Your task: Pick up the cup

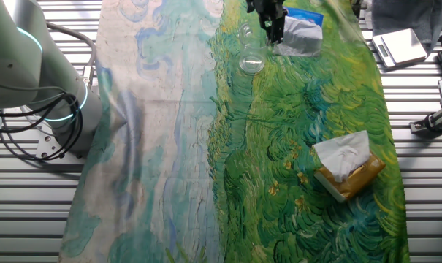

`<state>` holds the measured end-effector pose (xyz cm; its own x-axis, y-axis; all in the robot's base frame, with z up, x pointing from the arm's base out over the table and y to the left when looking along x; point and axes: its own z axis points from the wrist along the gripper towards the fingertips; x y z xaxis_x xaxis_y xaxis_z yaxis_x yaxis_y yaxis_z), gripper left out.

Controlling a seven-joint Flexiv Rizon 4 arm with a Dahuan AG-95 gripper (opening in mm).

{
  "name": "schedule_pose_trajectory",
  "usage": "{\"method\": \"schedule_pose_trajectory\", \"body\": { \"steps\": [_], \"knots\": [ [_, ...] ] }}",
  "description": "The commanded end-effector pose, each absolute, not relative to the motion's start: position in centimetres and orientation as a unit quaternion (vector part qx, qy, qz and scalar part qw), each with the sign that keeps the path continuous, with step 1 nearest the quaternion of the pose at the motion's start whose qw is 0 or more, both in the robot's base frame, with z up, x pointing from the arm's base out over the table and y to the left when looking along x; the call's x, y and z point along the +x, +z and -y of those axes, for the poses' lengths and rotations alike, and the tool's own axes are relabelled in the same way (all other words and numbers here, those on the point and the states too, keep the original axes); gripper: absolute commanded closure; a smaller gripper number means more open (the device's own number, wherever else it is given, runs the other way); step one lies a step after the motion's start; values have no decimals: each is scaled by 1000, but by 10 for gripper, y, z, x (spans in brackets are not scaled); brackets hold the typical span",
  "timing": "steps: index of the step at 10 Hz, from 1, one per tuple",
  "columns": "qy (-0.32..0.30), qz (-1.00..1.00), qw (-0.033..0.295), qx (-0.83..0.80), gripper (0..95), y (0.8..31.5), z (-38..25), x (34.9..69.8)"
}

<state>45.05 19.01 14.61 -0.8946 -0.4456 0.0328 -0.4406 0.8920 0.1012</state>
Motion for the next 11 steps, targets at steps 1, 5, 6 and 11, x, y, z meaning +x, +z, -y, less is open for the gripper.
{"method": "schedule_pose_trajectory", "body": {
  "steps": [1,5,6,11],
  "knots": [
    [-46,972,27,228,0,139,-192,447],
    [-45,972,23,229,0,127,-197,444],
    [-44,972,22,228,0,124,-198,444],
    [-39,973,14,228,0,122,-198,444]
  ]
}}
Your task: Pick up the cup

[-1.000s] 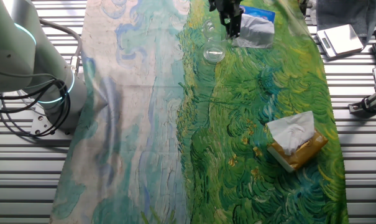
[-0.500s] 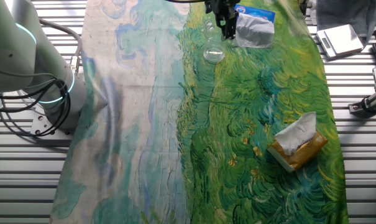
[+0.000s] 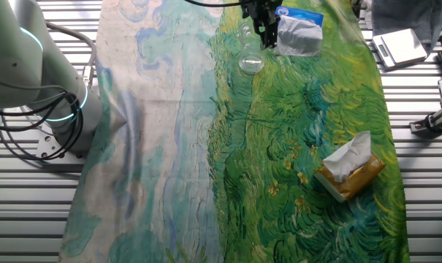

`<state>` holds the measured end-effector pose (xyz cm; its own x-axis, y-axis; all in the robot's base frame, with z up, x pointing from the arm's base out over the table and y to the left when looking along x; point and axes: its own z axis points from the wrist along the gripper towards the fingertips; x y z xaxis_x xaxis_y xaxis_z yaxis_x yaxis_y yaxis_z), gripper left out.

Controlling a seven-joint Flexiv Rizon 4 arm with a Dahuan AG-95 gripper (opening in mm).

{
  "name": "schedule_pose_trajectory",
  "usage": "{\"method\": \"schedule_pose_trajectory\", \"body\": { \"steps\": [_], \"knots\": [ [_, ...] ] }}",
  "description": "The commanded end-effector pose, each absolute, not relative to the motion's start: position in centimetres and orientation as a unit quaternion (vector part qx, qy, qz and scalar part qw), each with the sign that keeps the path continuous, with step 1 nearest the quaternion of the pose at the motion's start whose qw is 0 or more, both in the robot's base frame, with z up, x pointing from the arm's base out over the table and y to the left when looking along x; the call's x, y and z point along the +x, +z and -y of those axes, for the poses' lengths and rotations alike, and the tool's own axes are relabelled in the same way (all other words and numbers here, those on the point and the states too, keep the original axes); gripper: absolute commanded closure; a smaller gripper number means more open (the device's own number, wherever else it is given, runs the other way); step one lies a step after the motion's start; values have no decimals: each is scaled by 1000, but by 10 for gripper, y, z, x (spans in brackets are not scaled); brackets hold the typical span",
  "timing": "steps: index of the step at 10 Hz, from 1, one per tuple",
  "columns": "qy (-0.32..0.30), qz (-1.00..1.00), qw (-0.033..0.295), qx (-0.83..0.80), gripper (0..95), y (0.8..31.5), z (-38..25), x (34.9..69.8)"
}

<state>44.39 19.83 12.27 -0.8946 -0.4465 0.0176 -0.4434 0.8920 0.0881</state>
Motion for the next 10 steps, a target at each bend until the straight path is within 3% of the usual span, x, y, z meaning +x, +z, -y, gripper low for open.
{"method": "schedule_pose_trajectory", "body": {
  "steps": [1,10],
  "knots": [
    [-38,973,12,228,0,122,-198,444],
    [-34,973,0,229,0,119,-198,445]
  ]
}}
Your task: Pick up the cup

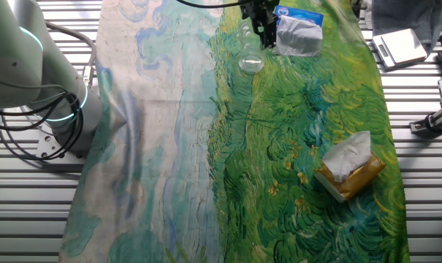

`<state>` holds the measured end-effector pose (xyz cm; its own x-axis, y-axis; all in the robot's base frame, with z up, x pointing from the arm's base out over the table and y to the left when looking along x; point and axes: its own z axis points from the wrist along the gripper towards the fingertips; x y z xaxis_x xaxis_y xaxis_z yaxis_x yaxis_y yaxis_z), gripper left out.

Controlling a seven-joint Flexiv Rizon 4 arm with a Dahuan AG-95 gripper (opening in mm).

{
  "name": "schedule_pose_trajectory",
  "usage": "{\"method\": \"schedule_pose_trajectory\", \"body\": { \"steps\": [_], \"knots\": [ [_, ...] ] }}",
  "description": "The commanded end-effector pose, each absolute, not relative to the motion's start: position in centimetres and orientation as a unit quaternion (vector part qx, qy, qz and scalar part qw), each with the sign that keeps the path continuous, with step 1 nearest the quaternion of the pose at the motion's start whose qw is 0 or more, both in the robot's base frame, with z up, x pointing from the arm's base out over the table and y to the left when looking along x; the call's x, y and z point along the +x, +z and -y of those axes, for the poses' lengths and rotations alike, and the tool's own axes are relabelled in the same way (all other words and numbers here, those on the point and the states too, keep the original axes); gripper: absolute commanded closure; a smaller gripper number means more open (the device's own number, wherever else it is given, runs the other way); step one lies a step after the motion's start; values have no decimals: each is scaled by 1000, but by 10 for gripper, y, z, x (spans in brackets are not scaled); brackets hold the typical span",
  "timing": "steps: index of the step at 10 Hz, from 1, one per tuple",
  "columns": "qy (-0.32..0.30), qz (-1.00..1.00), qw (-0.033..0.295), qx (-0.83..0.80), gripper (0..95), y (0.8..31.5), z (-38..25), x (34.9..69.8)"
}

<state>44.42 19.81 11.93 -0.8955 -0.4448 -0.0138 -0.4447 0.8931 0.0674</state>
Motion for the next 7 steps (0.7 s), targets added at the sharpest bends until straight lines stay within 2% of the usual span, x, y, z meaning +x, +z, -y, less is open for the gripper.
{"method": "schedule_pose_trajectory", "body": {
  "steps": [1,7],
  "knots": [
    [-34,973,-1,229,0,118,-198,445],
    [-34,973,-3,227,0,110,-197,447]
  ]
}}
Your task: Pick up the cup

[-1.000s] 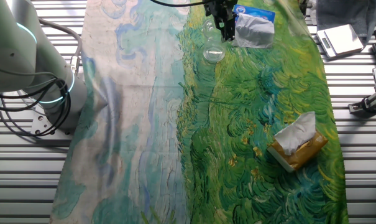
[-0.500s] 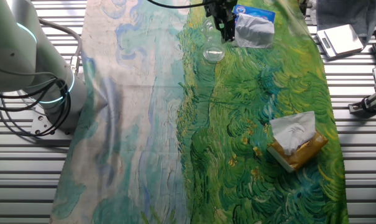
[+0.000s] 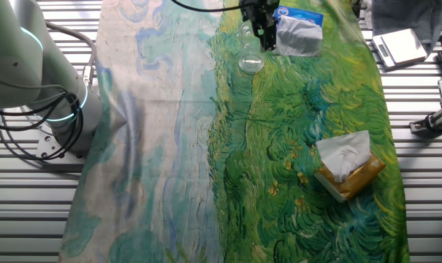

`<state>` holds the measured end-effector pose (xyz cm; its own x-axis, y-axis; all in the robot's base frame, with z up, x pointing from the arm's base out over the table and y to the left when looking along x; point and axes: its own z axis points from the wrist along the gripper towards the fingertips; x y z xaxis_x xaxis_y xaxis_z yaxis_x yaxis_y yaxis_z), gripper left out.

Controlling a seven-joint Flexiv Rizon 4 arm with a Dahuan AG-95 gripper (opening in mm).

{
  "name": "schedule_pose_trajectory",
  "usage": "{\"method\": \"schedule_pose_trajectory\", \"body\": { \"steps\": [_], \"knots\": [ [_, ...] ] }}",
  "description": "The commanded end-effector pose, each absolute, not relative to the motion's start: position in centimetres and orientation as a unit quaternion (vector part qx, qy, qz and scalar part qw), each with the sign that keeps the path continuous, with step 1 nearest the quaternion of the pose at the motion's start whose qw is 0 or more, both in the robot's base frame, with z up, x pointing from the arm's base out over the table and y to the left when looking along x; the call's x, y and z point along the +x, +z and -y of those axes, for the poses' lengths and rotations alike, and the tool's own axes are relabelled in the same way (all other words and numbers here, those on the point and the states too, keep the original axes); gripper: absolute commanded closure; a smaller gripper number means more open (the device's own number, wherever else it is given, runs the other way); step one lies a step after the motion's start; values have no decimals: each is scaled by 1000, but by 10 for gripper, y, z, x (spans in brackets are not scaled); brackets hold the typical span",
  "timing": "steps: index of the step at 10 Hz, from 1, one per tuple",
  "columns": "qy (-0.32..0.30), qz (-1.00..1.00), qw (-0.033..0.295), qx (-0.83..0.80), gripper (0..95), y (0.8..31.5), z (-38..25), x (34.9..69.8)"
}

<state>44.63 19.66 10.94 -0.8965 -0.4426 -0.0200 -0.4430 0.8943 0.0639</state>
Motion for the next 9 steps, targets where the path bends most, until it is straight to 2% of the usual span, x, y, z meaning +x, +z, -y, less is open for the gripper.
{"method": "schedule_pose_trajectory", "body": {
  "steps": [1,2,9],
  "knots": [
    [31,-973,3,-227,380,110,-197,447],
    [29,-975,3,-221,950,110,-197,447],
    [22,-976,-4,-219,950,114,-197,446]
  ]
}}
